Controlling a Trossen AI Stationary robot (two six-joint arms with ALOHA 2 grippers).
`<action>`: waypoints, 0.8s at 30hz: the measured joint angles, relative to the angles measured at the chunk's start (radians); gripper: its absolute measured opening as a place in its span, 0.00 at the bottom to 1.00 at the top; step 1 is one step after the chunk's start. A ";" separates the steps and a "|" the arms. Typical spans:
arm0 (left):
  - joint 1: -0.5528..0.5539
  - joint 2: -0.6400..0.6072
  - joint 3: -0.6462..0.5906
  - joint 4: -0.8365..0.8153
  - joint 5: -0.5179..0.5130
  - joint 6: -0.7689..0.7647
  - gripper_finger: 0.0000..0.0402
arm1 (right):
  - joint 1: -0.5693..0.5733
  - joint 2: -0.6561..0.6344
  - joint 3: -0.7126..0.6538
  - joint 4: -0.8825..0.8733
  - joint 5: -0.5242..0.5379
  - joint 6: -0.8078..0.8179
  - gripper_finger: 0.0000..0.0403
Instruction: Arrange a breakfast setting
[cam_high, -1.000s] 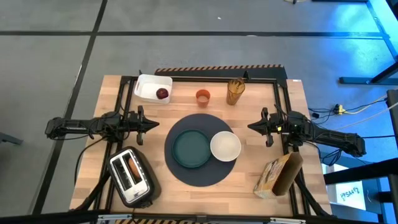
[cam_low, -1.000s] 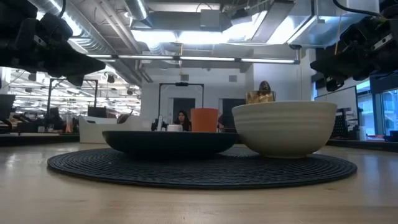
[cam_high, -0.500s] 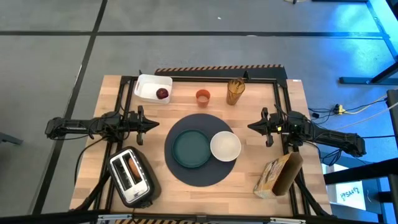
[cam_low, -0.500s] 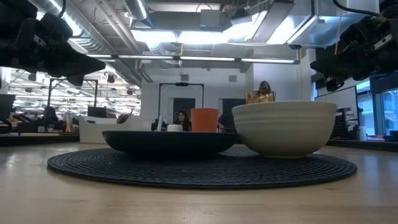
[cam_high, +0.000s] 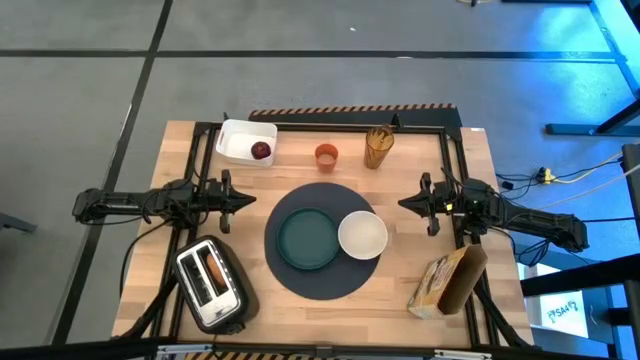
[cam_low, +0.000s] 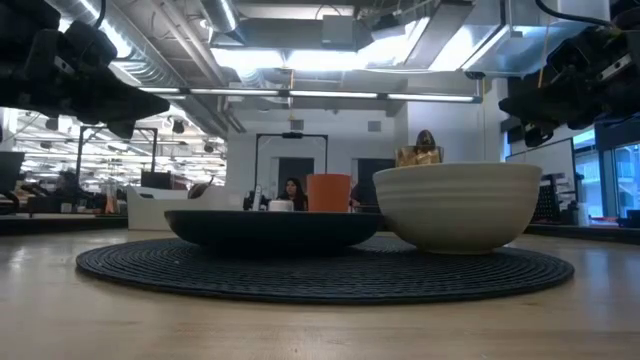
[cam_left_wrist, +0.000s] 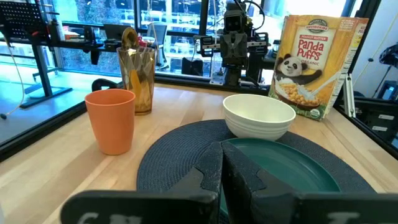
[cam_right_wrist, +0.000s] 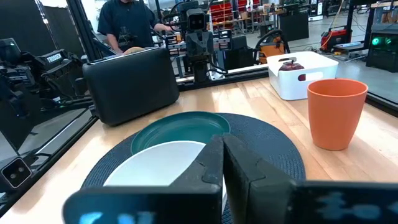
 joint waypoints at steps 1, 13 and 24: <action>0.000 0.000 0.000 0.000 0.000 0.000 0.00 | 0.000 0.000 0.000 -0.001 0.029 -0.001 0.00; 0.000 0.000 0.000 0.000 -0.005 0.001 0.00 | 0.000 0.000 0.000 0.049 0.127 0.179 0.00; 0.000 0.000 0.000 0.076 0.022 -0.067 0.00 | 0.000 0.000 0.000 0.276 0.293 0.220 0.00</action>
